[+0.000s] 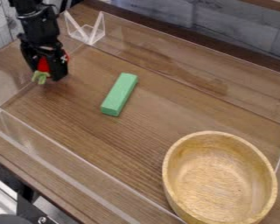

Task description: Move the red fruit to the right

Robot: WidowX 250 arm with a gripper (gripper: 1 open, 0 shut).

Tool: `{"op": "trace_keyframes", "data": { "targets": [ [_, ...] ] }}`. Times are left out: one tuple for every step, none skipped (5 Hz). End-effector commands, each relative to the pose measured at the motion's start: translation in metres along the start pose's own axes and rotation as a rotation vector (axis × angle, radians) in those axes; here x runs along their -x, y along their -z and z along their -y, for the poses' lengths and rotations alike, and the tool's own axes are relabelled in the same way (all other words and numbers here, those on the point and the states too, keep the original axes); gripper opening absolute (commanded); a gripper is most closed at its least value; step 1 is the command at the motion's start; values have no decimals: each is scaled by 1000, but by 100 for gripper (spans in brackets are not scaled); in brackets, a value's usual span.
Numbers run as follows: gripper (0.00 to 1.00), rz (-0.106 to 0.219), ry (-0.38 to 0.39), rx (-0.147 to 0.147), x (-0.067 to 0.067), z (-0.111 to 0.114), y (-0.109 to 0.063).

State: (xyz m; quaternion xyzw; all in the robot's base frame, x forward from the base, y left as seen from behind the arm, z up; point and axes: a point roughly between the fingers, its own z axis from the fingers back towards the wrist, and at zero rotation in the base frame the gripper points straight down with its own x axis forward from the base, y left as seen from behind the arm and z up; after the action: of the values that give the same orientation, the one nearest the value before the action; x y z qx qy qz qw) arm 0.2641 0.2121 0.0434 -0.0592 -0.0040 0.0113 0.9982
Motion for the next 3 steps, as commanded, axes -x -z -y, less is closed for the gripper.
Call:
{"op": "trace_keyframes", "data": {
  "targets": [
    [0,50,-30,-24,-2,-6,-17],
    [100,52,-55,-15,2,-5,-17],
    [100,58,-105,-6,0,-5,-9]
  ]
}}
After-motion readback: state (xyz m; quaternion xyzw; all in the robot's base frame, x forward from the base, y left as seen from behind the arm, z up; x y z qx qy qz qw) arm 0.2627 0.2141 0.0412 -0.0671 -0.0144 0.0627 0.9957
